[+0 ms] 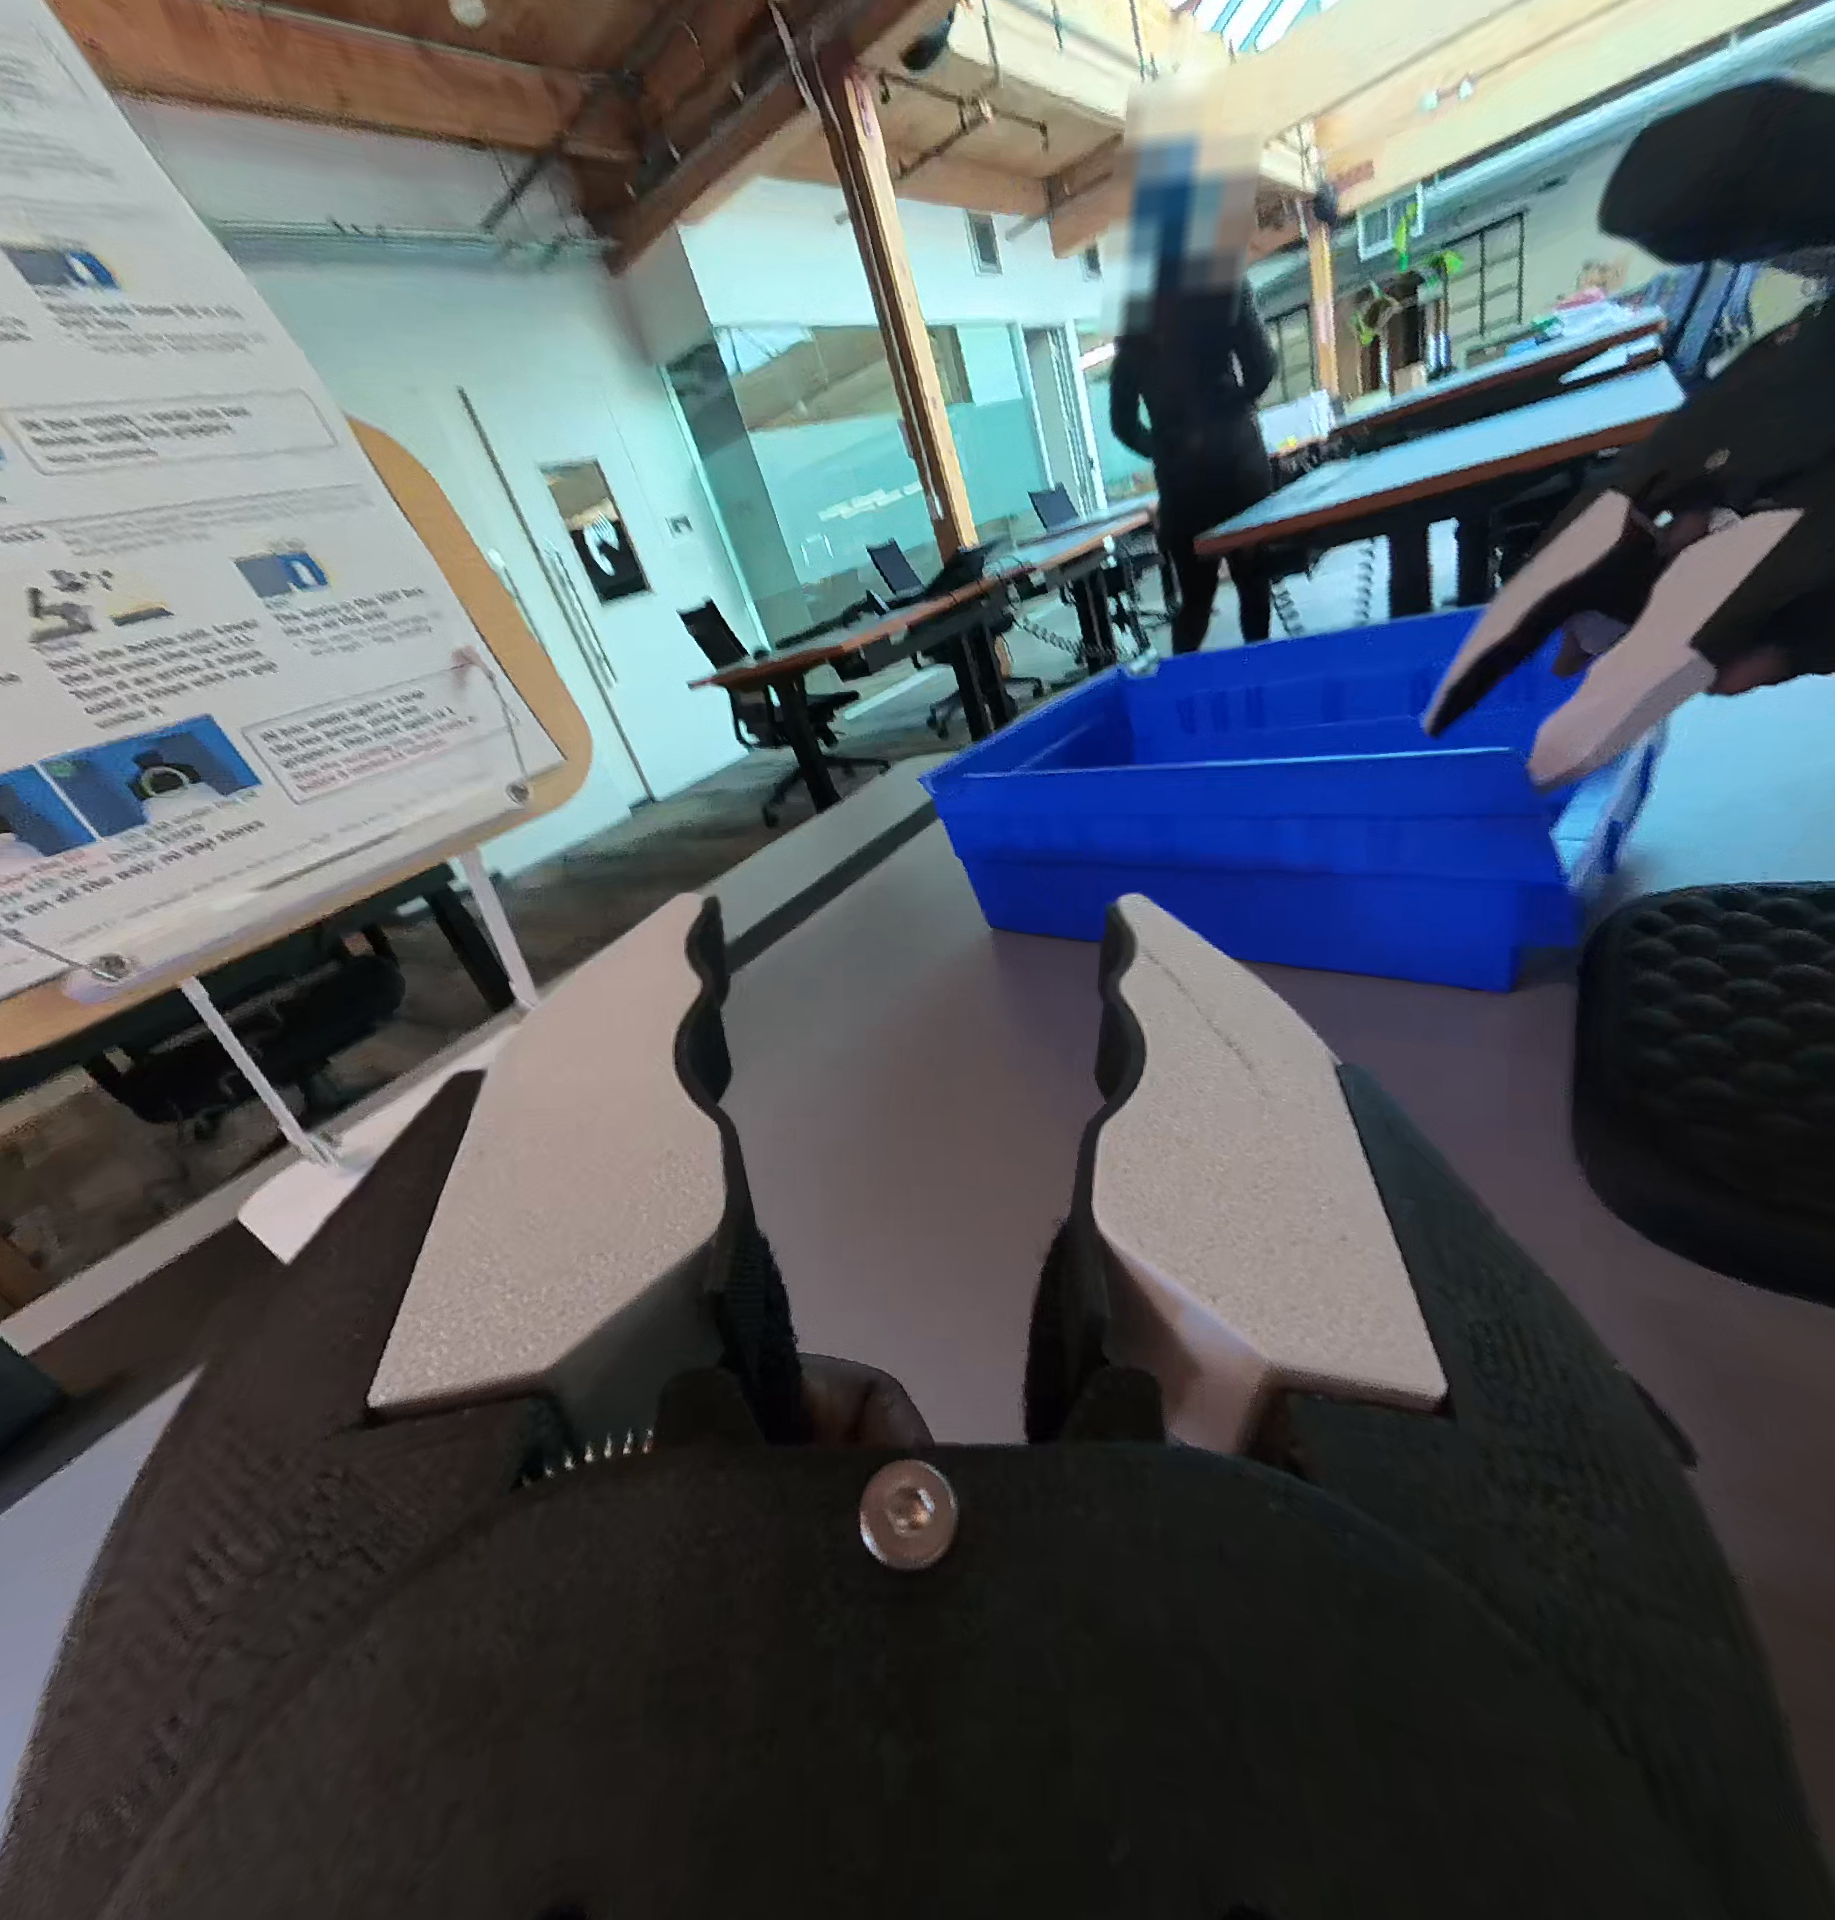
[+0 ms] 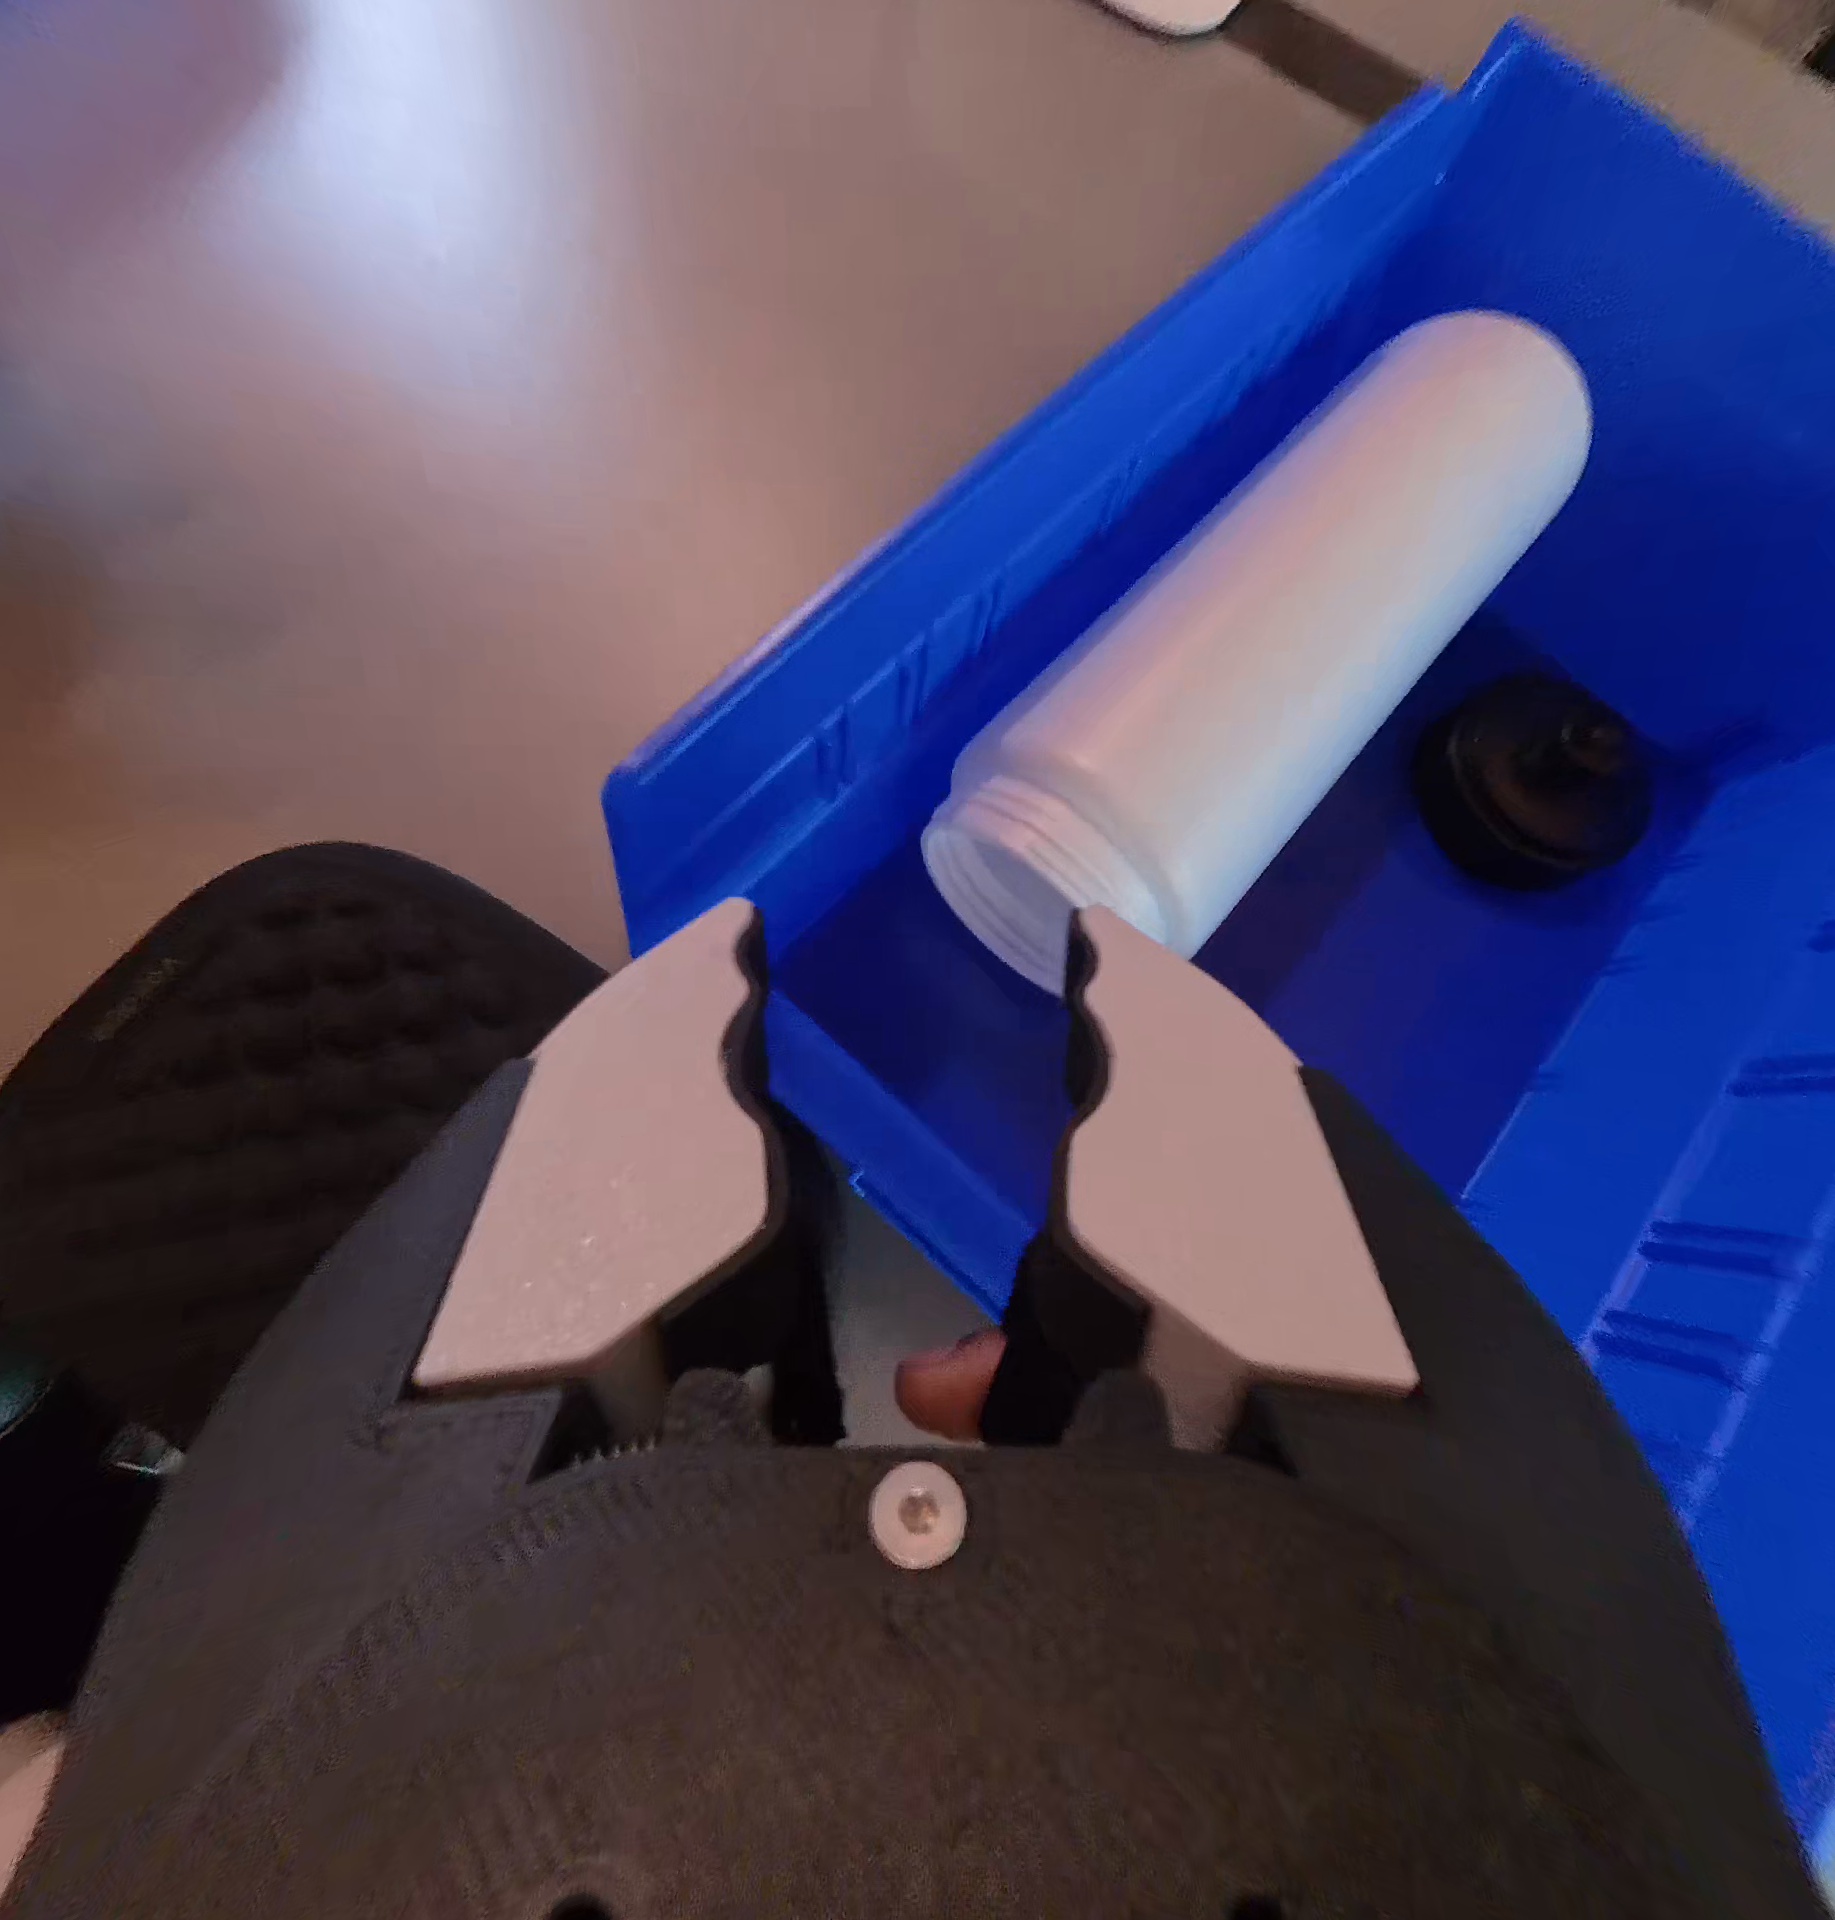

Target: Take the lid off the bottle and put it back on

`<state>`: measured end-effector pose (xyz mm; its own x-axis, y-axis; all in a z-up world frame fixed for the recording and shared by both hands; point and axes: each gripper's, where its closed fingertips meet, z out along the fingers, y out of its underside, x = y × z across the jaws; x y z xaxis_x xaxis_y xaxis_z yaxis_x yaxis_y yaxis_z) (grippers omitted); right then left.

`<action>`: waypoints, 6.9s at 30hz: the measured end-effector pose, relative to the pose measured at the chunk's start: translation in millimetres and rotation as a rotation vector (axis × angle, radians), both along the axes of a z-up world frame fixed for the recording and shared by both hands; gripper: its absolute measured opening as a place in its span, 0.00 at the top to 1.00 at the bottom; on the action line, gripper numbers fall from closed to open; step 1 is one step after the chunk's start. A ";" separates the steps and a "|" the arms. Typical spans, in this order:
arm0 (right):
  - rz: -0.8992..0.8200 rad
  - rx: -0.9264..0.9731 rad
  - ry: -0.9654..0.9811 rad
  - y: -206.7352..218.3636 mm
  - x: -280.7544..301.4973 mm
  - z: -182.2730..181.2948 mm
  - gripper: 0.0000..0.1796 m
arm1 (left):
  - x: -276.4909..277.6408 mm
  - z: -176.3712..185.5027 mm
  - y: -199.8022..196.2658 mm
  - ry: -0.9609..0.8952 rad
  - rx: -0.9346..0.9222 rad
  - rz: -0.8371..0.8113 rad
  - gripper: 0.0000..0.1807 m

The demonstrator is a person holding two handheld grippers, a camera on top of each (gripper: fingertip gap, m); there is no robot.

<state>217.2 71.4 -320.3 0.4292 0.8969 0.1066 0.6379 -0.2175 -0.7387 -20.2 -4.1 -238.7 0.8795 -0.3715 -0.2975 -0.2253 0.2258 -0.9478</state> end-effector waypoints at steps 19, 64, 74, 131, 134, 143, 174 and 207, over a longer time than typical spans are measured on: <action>0.016 -0.026 -0.028 -10.8 -54.3 -17.5 0.75 | -156.9 -75.9 -145.9 -0.086 -0.394 0.732 0.61; 1.174 0.649 -0.124 -186.4 -387.0 -41.5 0.83 | -194.2 -9.4 -206.2 -0.134 0.207 1.058 0.80; 1.427 0.683 0.112 -218.8 -374.6 0.4 0.74 | -297.1 -11.8 -275.2 -0.208 0.064 1.210 0.69; 0.371 1.493 -0.455 -1.1 -0.5 131.5 0.87 | 54.3 84.8 63.2 -0.003 0.047 0.482 0.96; 0.345 1.432 -0.506 26.5 32.4 116.9 0.87 | 83.0 55.9 95.0 -0.031 -0.038 0.460 0.96; 0.246 1.109 -0.438 87.0 88.7 51.2 0.97 | 134.8 -42.1 154.3 -0.156 -0.361 0.351 0.95; 0.155 1.013 -0.110 46.3 57.0 123.9 0.75 | -20.2 -52.2 -38.1 0.408 -0.419 0.315 0.59; 0.232 0.190 -0.642 38.5 16.2 -62.9 0.82 | -130.4 -136.1 -81.6 0.620 -0.738 0.457 0.75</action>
<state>233.4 109.9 -383.2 0.0293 0.8986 0.4378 0.9744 0.0721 -0.2131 -150.5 -85.7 -374.8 0.7532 -0.3161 -0.5769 -0.6334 -0.5853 -0.5062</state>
